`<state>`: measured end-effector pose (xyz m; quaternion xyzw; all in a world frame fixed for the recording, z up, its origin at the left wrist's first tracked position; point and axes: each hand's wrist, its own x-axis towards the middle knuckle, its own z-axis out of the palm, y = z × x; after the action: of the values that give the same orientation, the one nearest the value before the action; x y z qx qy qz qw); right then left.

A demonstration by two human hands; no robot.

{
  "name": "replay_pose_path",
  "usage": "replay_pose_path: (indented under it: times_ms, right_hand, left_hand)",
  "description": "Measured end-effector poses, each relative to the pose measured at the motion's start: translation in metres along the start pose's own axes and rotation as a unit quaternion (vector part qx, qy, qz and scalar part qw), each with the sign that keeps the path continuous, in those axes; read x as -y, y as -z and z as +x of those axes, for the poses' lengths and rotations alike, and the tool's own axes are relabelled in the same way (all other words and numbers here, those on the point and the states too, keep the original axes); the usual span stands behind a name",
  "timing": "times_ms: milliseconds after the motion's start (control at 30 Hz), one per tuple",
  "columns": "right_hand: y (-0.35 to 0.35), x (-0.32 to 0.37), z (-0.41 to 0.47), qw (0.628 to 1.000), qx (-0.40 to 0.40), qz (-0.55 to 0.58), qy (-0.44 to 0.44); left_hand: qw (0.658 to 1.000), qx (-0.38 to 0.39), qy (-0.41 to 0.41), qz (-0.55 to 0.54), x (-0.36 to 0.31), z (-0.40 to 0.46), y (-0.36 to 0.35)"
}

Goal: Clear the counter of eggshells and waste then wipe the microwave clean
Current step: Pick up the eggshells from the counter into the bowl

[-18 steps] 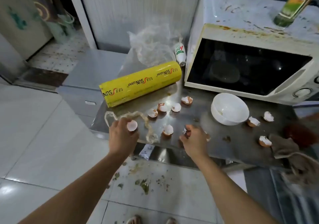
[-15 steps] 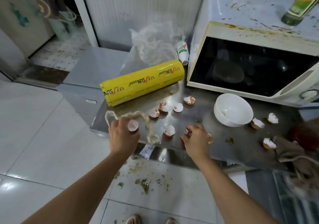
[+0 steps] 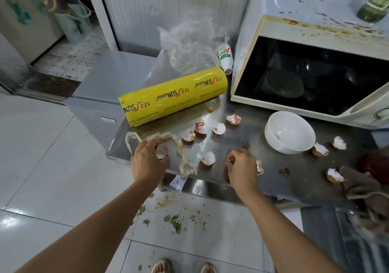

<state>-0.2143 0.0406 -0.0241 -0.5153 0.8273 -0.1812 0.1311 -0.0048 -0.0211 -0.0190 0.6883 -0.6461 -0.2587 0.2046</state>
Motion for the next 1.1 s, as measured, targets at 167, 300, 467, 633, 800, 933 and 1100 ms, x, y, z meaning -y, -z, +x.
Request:
replay_pose_path:
  times_ms: [167,300,467,633,800,933,1100]
  right_hand:
    - [0.002,0.001,-0.001,1.000,0.011,-0.004,0.002]
    - [0.007,-0.002,-0.006,1.000,0.011,0.026,0.002]
    - [0.009,-0.010,-0.014,0.999,0.010,0.035,0.019]
    - [0.001,-0.019,-0.016,0.998,0.043,0.025,0.042]
    - [0.000,-0.026,-0.025,0.995,0.064,0.018,0.076]
    - [0.001,-0.027,-0.032,0.995,0.058,0.037,0.072]
    - [-0.002,-0.027,-0.037,0.994,0.062,0.006,0.085]
  left_hand:
    - [0.992,0.028,-0.113,-0.044,-0.031,-0.014,-0.003]
    - [0.982,0.102,-0.155,-0.020,-0.056,-0.015,-0.021]
    - [0.977,0.138,-0.154,0.057,-0.060,-0.013,-0.039]
    - [0.971,0.149,-0.165,0.085,-0.058,-0.014,-0.042]
    - [0.972,0.122,-0.176,0.098,-0.054,-0.015,-0.042]
    - [0.970,0.117,-0.189,0.102,-0.047,-0.018,-0.040]
    - [0.967,0.119,-0.199,0.104,-0.045,-0.019,-0.041]
